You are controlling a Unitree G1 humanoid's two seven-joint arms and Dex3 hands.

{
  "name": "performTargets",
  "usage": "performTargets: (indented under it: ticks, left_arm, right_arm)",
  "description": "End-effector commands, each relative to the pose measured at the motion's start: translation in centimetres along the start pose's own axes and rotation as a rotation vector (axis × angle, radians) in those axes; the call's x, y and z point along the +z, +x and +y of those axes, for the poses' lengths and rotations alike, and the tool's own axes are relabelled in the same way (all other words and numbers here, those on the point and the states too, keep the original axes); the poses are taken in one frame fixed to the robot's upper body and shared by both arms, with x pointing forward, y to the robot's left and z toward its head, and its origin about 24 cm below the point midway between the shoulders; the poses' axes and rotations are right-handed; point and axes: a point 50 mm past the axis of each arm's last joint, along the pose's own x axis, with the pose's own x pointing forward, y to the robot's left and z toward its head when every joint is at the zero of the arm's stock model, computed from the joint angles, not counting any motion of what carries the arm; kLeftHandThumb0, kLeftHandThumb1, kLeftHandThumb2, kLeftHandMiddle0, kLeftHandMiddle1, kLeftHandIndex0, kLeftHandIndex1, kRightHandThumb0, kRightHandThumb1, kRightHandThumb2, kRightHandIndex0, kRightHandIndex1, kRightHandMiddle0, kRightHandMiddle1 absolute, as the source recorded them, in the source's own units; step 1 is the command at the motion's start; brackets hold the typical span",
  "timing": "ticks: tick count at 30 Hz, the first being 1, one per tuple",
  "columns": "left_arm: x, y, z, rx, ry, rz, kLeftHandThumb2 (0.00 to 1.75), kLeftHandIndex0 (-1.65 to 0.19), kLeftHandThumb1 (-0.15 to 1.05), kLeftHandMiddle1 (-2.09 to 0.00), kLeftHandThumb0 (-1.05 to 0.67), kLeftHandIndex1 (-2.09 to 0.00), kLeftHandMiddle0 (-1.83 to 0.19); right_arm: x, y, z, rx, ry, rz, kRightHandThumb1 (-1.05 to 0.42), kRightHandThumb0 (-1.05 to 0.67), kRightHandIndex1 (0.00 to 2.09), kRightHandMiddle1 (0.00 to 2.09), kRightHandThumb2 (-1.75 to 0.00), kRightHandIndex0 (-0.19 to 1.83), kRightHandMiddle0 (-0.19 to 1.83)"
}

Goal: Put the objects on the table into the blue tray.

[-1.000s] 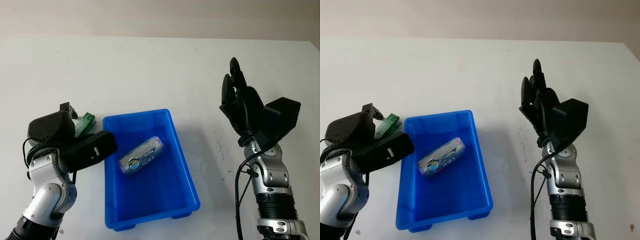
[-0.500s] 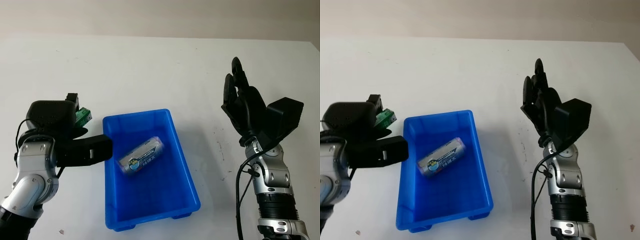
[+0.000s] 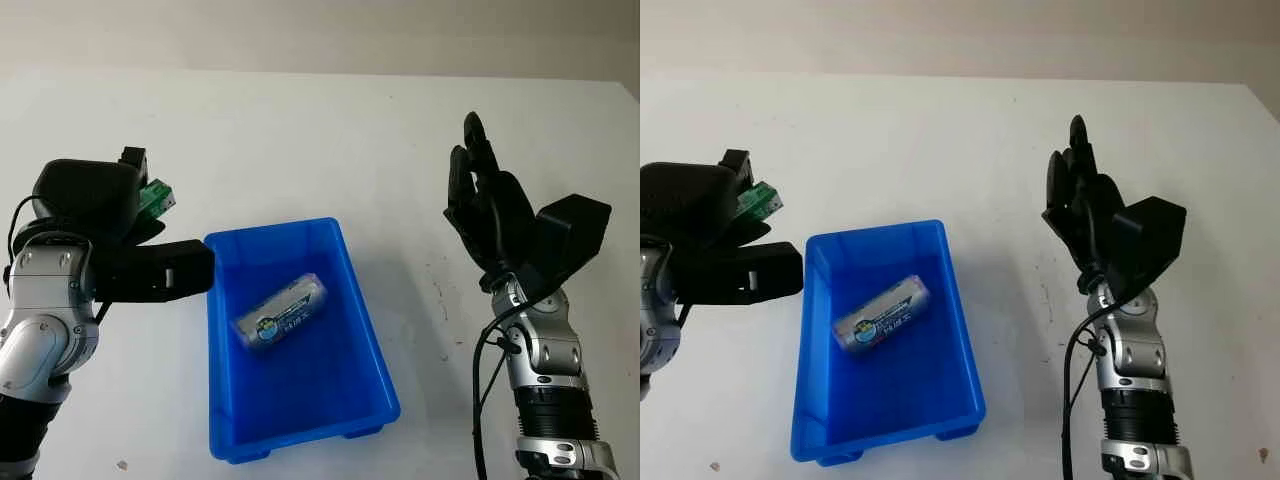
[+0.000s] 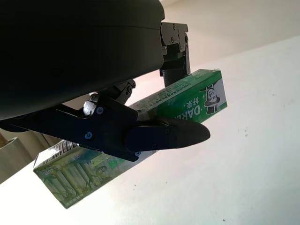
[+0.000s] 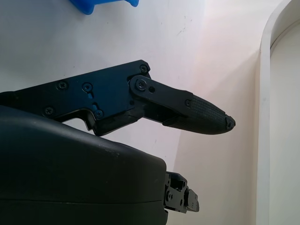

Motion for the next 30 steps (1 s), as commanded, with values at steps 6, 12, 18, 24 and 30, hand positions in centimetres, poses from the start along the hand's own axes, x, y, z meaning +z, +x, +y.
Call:
performTargets:
  ticks: [6, 12, 18, 24, 30]
  left_arm:
    - [-0.5, -1.2, 4.6, 0.209, -0.055, -0.021, 0.43, -0.34, 1.05, -2.09, -0.40, -2.09, -1.05]
    - [0.4, -3.2, 8.0, 0.349, -0.142, -0.145, 0.41, -0.34, 1.05, -2.09, -0.41, -2.09, -0.86]
    - [1.7, -5.1, 9.9, 0.431, -0.286, -0.350, 0.37, -0.32, 1.05, -2.09, -0.36, -2.09, -0.68]
    - [2.8, -6.6, 10.8, 0.408, -0.434, -0.529, 0.39, -0.20, 1.05, -2.09, -0.35, -2.09, -0.70]
    - [4.3, -7.6, 10.7, 0.294, -0.568, -0.744, 0.39, -0.22, 1.05, -2.09, -0.32, -1.93, -0.78]
  right_arm:
    - [0.3, -0.1, -0.2, -0.001, -0.002, -0.009, -1.05, -0.69, 0.00, 0.00, -0.73, -0.19, -0.19]
    - [0.3, 0.1, -0.1, 0.001, -0.006, -0.011, -1.05, -0.68, 0.00, 0.00, -0.74, -0.19, -0.19]
    - [0.2, 0.1, 0.0, -0.004, -0.020, -0.009, -1.05, -0.69, 0.00, 0.00, -0.72, -0.19, -0.19]
    - [0.2, 0.2, 0.1, -0.003, -0.015, -0.012, -1.05, -0.69, 0.00, 0.00, -0.71, -0.19, -0.19]
    - [0.1, 0.2, 0.2, -0.002, -0.013, -0.010, -1.05, -0.68, 0.00, 0.00, -0.71, -0.19, -0.19]
